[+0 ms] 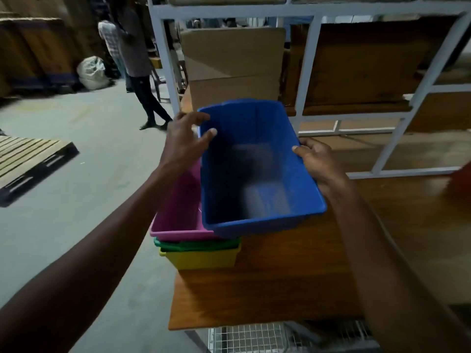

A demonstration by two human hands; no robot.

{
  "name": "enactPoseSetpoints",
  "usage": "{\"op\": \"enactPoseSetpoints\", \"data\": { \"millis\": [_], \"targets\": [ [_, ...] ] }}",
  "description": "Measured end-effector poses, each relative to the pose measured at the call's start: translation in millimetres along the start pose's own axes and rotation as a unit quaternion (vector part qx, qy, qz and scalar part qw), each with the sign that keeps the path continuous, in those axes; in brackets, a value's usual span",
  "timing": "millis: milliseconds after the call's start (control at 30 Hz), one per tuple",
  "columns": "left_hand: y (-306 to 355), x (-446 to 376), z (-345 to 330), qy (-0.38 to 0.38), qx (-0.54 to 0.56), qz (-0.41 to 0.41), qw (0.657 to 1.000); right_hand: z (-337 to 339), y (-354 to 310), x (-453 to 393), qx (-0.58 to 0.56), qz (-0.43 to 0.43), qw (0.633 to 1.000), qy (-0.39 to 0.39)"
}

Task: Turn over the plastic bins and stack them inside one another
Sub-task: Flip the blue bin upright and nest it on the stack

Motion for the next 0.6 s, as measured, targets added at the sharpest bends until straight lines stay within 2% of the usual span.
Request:
{"op": "enactPoseSetpoints", "data": {
  "millis": [133,233,333,433,533,600],
  "targets": [
    [66,-13,-21,-0.052,-0.042,-0.185,0.980,5,-16,7,0.033,0.014,0.999,-0.013],
    [110,-17,-50,-0.142,-0.107,-0.274,0.945,11,-33,7,0.083,0.042,0.995,-0.019],
    [134,-17,-83,-0.236,-0.214,-0.326,0.890,11,-48,6,0.073,0.050,0.995,-0.035],
    [140,-21,-101,-0.272,-0.315,-0.364,0.833,10,-60,8,0.079,0.074,0.990,-0.094],
    [141,-26,-100,-0.294,-0.352,-0.346,0.819,16,-70,13,0.092,0.085,0.983,-0.134],
    [144,-28,-96,-0.282,-0.359,-0.354,0.816,23,-77,16,0.128,0.095,0.980,-0.120]
  ]
}}
Point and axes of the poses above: each hand's wrist, its own x-axis away from the middle knuckle, its own z-axis out of the back of the hand, y = z × x, the point moved 6 cm from there along -x, towards the middle knuckle, and after that the axes turned 5 degrees about x, right-handed, at the moved point
